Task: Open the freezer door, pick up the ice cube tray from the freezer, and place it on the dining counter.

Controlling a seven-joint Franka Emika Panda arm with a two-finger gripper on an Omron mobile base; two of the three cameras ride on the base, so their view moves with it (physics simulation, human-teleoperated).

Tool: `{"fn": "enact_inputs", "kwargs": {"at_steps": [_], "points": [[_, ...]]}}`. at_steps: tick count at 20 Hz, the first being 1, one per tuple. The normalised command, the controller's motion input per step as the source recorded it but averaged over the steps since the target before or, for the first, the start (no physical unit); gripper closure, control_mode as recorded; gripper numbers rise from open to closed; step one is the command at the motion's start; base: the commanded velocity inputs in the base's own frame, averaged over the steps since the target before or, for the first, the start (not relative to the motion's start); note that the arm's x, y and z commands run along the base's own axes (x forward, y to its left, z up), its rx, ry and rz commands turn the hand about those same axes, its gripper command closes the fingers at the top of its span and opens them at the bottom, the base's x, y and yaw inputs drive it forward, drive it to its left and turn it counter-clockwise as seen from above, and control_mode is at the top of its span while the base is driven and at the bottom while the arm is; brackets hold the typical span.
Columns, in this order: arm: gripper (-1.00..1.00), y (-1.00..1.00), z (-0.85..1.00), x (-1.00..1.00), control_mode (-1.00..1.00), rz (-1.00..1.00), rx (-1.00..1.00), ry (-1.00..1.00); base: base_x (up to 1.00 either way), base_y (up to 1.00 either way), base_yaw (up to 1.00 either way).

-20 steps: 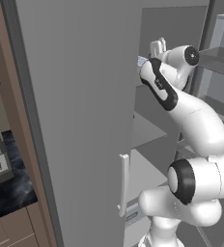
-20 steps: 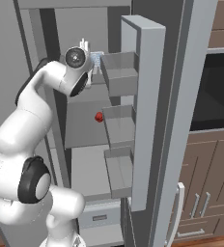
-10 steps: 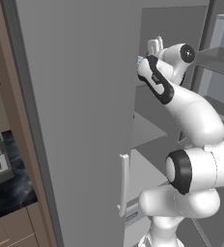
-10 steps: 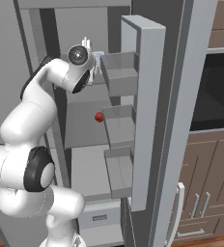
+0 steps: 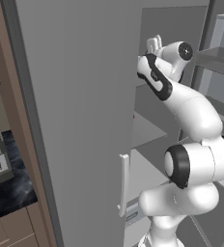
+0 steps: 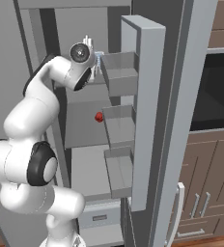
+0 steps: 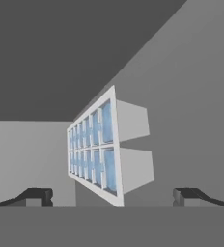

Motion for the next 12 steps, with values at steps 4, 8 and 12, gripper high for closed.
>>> {"fn": "enact_inputs", "kwargs": {"at_steps": [4, 8, 12], "points": [[-1.0, 0.0, 0.0, 0.08, -1.0, 0.0, 0.0, 0.0, 0.0, 0.0, 0.0], [-1.0, 0.0, 0.0, 0.01, -1.0, 0.0, 0.0, 0.0, 0.0, 0.0, 0.0], [-1.0, 0.0, 0.0, 0.0, -1.0, 0.0, 0.0, 0.01, 0.0, 0.0, 0.0]]}}
